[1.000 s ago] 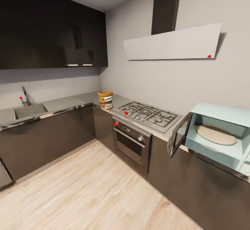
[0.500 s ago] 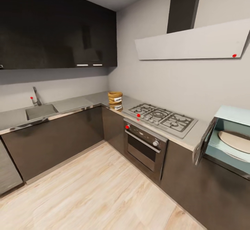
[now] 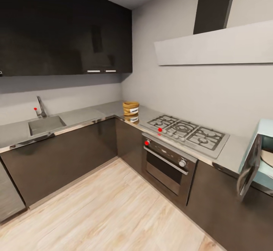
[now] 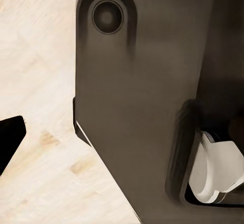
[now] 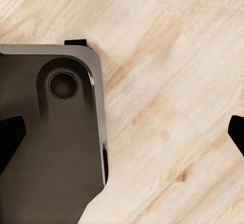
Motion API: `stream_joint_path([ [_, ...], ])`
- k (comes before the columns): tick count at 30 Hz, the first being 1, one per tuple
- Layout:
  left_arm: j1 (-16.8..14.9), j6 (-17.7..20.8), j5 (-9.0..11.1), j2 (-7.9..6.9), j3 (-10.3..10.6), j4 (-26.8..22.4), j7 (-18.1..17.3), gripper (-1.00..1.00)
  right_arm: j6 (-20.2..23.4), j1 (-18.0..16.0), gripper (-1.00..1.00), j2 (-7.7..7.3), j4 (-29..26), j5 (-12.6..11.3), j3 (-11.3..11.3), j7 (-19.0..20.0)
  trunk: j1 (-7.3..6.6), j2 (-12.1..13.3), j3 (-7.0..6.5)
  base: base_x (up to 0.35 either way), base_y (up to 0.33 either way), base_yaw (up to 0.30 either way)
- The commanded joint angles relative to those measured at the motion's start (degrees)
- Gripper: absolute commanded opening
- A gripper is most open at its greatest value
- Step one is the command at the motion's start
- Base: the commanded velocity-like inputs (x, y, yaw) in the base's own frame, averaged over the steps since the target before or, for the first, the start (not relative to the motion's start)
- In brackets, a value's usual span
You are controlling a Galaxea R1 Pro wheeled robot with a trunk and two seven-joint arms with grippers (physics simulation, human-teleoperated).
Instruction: In the kitchen, take the popcorn bag from the countertop, put it into the microwave, and heat it until the popcorn is cooked so the cooked popcorn ends up inside the bag.
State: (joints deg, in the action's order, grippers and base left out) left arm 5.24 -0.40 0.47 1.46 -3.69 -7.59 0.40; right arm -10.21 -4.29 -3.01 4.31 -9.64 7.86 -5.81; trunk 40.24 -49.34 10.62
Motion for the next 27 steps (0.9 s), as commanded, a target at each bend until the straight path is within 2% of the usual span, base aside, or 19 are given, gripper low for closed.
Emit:
stream_joint_path([
  [1,0.03,-0.04,0.05,0.03,-0.35,-0.09,0.04,1.00,-0.42,-0.11,1.00,0.03,0.26,-0.55,0.49,0.01,0.04,-0.05,0.06,0.241,0.223,0.000],
  [16,0.03,0.24,0.05,-0.03,-0.38,-0.07,0.04,1.00,-0.42,-0.11,1.00,0.03,0.26,-0.55,0.49,-0.08,0.04,-0.05,0.06,0.241,0.223,0.000],
  [22,0.03,0.82,0.11,-1.43,-0.65,-1.34,0.19,1.00,-0.38,-0.11,1.00,0.03,0.26,-0.59,0.49,-0.08,0.04,-0.05,0.06,0.246,0.217,0.000],
  [27,0.03,1.07,0.13,-4.74,-0.75,-6.14,0.36,1.00,-0.01,-0.11,1.00,-0.02,0.34,-0.59,0.49,-0.08,0.04,-0.05,0.06,0.297,0.143,0.000],
])
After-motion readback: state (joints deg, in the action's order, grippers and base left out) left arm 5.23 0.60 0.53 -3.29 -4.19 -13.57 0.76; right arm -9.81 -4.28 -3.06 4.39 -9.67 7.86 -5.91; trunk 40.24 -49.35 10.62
